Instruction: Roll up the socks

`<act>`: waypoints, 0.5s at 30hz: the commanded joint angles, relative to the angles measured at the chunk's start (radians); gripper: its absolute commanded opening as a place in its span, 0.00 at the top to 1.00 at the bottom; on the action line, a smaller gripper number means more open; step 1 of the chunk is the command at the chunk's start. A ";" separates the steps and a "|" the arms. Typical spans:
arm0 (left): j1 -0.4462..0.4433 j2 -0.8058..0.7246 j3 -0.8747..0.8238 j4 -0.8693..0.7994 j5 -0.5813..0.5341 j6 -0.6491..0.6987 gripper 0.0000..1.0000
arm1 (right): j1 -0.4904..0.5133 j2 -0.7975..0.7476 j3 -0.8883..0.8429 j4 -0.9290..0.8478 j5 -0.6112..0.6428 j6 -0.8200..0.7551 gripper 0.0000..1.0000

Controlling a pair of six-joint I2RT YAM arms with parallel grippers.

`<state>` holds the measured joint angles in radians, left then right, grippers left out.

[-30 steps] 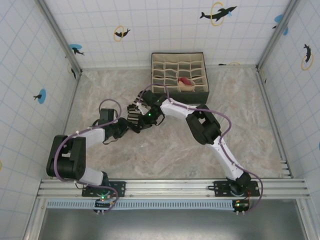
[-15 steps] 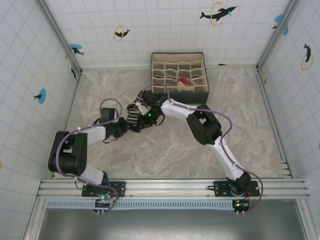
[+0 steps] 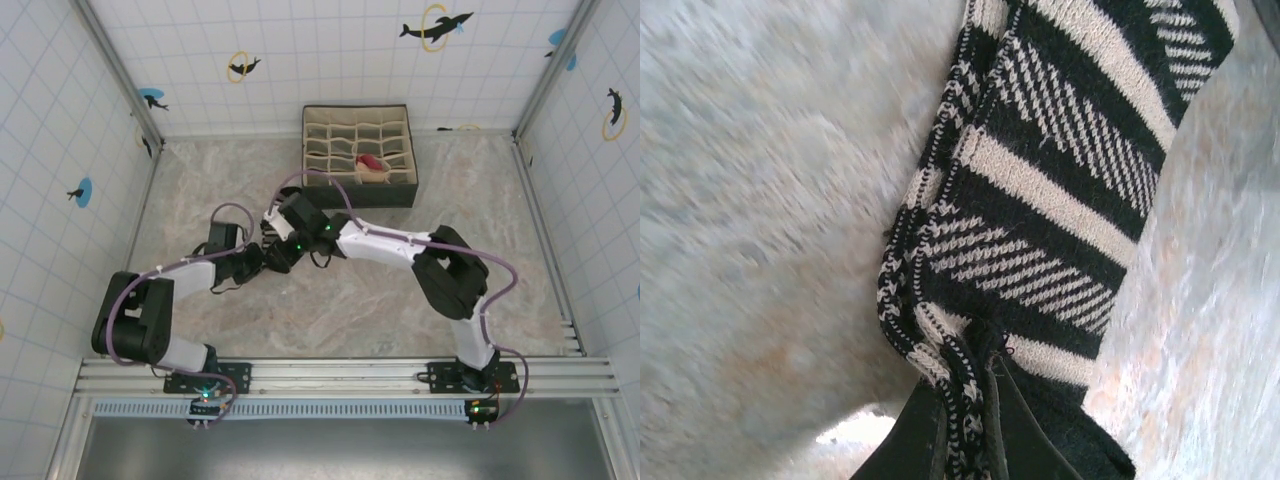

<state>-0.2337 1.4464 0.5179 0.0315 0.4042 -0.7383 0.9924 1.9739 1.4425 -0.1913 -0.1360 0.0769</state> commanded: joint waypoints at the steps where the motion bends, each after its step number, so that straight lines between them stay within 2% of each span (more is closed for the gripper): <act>1: -0.039 -0.047 -0.032 -0.046 0.026 0.022 1.00 | 0.037 -0.093 -0.134 0.154 0.200 -0.098 0.35; 2: -0.047 -0.057 -0.034 -0.058 0.023 0.020 1.00 | 0.046 -0.120 -0.178 0.190 0.223 -0.112 0.33; 9: -0.060 -0.123 -0.055 -0.167 0.032 -0.026 1.00 | 0.181 -0.279 -0.454 0.423 0.474 -0.298 0.38; 15: -0.059 -0.163 -0.019 -0.323 -0.001 -0.041 1.00 | 0.323 -0.269 -0.569 0.580 0.710 -0.542 0.38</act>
<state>-0.2893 1.2961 0.4740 -0.1658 0.4141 -0.7639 1.2758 1.7157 0.9146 0.2405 0.4145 -0.3038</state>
